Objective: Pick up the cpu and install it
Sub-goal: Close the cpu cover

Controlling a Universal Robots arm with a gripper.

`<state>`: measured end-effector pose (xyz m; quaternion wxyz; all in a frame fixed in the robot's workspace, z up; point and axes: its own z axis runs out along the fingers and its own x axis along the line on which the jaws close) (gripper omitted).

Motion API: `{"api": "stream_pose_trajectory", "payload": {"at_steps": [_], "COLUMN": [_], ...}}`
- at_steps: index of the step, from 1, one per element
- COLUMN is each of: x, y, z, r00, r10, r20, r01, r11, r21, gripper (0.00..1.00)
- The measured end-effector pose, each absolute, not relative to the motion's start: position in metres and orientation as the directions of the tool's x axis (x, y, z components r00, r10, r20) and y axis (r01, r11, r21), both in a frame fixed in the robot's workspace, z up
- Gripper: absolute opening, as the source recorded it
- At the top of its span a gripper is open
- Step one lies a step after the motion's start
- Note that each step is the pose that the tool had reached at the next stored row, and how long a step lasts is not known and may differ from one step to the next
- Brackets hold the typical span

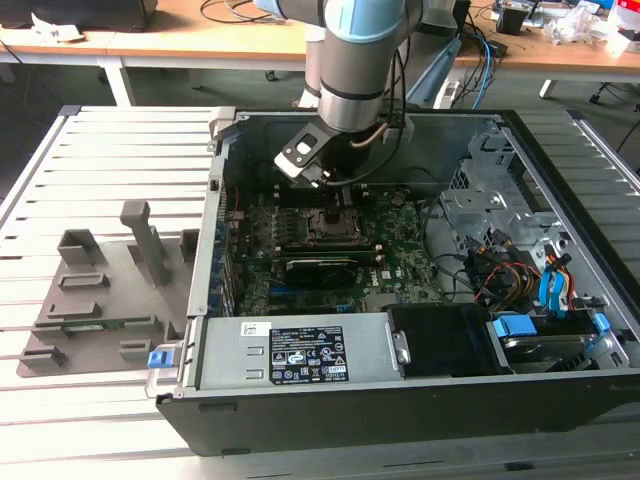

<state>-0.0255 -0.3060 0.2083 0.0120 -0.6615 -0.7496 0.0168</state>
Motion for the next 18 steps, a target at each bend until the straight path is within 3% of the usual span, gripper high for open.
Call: {"api": "stream_pose_trajectory", "payload": {"at_steps": [7,14,18], "x": [-0.001,-0.001,-0.001], "y": [-0.306,-0.306,-0.309], "z": [0.209,0.25,0.256], "r00": [-0.124,-0.124,-0.124], "r10": [0.992,0.992,0.992], "r20": [-0.004,-0.005,-0.011], "r01": [0.991,0.991,0.991], "r11": [0.124,0.124,0.124], "r21": [-0.046,-0.046,-0.047], "gripper": [0.11,0.11,0.11]}}
